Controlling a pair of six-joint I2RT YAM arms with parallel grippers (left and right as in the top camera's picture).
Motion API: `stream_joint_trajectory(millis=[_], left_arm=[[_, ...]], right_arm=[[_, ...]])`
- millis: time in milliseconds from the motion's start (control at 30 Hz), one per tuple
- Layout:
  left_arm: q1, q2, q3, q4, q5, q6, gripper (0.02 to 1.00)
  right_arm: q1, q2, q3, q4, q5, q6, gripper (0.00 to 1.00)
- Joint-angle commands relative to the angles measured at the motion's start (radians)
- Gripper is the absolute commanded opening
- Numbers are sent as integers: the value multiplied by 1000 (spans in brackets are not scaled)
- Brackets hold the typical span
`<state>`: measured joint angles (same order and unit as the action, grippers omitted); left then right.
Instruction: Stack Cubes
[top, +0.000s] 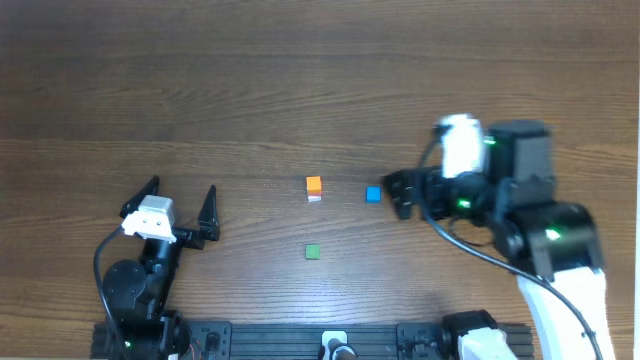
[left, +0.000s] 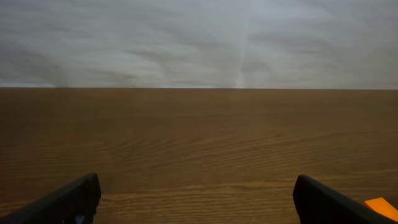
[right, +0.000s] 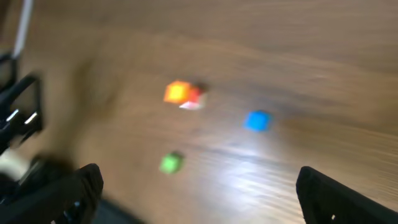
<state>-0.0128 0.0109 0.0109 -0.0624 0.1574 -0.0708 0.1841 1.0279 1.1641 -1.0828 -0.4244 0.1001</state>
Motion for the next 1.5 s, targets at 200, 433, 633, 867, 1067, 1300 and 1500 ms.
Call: stream_joint_trajectory(millis=[200,433,633,867,1067,1300,1500], left_arm=[[5,-6,-5,0,-1,14,1000],[5,-6,-5,0,-1,14,1000],[5,-6,-5,0,-1,14,1000],[5,-6,-5,0,-1,14,1000],[5,-6,-5,0,-1,14,1000],[5,-6,-5,0,-1,15,998],[5,-6,-5,0,-1,15,1000]], right_arm=[[458,159,27,-10,-44,327,993],[643,247,27,-35,103,637,991],[758,322,27,-28,142,764,991],[805,419,27,-34,227,843,993],[807,536,27,-27,270,864,991],[838,617,27,75,314,871,991],[845,659,25,102,341,871,991]])
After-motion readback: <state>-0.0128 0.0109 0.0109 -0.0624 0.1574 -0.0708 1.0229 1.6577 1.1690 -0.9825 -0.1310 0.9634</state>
